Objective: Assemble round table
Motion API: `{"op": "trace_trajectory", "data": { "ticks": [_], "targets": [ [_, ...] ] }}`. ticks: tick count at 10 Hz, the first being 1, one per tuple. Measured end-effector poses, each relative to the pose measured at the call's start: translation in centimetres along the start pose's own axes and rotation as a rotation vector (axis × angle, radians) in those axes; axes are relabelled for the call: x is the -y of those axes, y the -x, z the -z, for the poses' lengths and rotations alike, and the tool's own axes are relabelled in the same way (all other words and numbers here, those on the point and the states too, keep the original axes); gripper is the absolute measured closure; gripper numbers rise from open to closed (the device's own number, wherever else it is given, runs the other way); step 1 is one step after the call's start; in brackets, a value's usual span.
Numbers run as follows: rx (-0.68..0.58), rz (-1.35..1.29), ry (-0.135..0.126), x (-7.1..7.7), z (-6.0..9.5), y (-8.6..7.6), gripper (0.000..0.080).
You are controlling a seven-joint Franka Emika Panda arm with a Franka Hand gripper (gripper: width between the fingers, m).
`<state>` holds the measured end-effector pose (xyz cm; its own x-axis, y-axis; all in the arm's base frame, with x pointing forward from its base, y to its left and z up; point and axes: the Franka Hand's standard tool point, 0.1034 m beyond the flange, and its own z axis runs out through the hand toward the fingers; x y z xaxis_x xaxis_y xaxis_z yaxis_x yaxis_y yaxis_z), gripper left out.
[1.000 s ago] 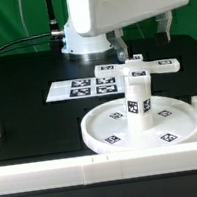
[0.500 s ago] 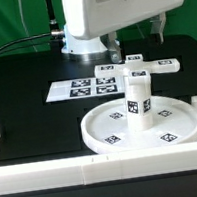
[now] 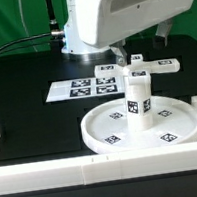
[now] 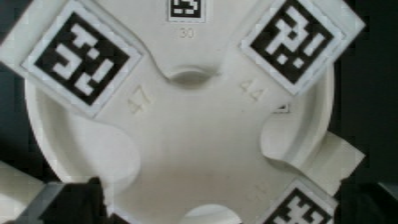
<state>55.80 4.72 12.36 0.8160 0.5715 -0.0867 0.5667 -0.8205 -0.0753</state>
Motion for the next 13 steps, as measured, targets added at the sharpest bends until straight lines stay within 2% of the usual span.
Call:
{"op": "trace_trajectory", "data": {
  "ticks": [5, 6, 9, 12, 13],
  "targets": [
    [-0.004, -0.016, 0.0, -0.8, -0.4, 0.3, 0.015],
    [0.0, -0.012, -0.002, -1.0, -0.9, 0.4, 0.015],
    [0.009, -0.015, -0.008, -1.0, -1.6, 0.7, 0.015],
    [0.01, -0.015, -0.008, -1.0, -1.7, 0.7, 0.015],
    [0.01, -0.014, -0.009, -0.9, -1.7, 0.6, 0.0288]
  ]
}}
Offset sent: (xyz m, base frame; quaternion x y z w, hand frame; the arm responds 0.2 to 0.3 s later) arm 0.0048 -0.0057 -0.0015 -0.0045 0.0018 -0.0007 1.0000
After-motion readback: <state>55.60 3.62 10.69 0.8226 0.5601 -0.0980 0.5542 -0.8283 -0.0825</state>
